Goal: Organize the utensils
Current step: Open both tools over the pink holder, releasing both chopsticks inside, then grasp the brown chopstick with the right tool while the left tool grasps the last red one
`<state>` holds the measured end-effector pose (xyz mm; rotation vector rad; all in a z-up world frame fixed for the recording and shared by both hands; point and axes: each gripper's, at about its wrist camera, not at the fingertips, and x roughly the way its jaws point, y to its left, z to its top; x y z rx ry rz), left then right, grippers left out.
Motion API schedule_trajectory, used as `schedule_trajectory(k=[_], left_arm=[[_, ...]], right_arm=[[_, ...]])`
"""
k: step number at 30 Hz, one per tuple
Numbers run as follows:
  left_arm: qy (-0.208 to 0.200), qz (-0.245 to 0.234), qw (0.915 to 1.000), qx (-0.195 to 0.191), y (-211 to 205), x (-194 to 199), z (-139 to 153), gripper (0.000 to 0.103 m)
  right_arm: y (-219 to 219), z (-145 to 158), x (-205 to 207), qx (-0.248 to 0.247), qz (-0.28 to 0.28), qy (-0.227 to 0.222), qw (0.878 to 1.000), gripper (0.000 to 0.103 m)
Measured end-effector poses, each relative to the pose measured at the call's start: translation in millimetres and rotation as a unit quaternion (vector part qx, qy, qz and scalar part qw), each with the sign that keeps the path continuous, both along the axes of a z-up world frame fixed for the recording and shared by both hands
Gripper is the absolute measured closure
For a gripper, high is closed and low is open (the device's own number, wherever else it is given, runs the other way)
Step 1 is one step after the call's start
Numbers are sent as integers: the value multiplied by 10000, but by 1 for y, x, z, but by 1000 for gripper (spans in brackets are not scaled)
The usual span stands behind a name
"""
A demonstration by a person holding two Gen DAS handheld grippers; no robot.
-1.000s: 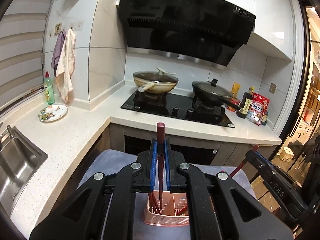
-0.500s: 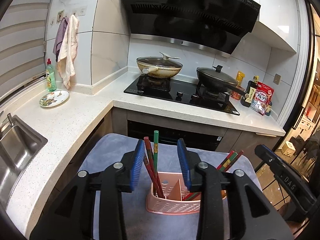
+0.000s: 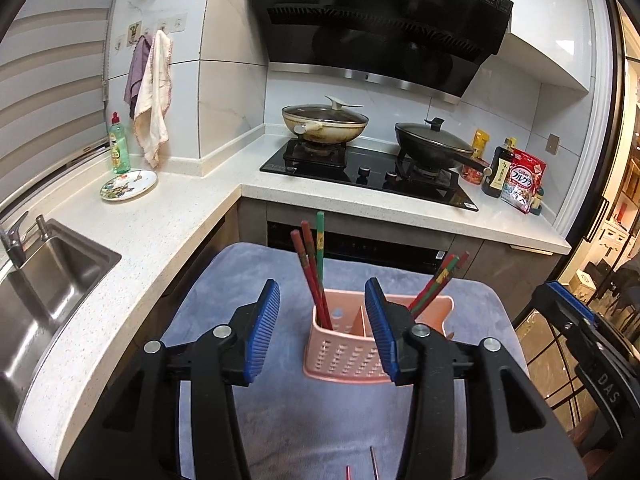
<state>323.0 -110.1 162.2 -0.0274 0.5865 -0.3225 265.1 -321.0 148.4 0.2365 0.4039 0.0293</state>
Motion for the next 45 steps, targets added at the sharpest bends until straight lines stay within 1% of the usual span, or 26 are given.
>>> schedule_trajectory(k=[5,9,11,12,14,15,20,24,31,37,39,40,45], left_arm=[[1,69,9999,155,8,-22,-4,61],[49,97,9996,258,14,-38,-10,60],[78,100,9995,283,17,-47,-15,58],[94,90,9995,294,19,-51,-18,58],[124,91,9994,318,24,-62,-24,51],[135,94,9993,322,26,-67,-28,51],[290,147,9987,389,39,-89,-52,51],[496,184,9979,384,49,-105,-73,51],[665,244,9961,518,60,-138,-106,51],[966,202,9937,533,68,-161,-133,51],[1060,183,9928,521,71,-168,-141,48],[1109,188,9922,545,72,-172,-146,45],[1313,169,9884,744,75,-190,-170,45]], right_arm=[[5,-5,-24,42,50,80,9999,76],[10,-14,-44,47,57,183,9998,75],[11,-20,-54,82,78,238,9997,74],[12,-24,-59,91,84,274,9995,71],[15,-31,-69,79,89,342,9993,69],[16,-33,-72,67,92,377,9992,69],[22,-60,-98,72,99,646,9978,69],[28,-84,-116,95,135,907,9957,69],[42,-121,-145,-61,125,1288,9916,69],[59,-157,-166,-166,208,1705,9850,69],[65,-171,-174,-139,257,1865,9820,69],[68,-177,-177,-120,283,1931,9807,69],[82,-201,-190,-180,407,2199,9745,69]])
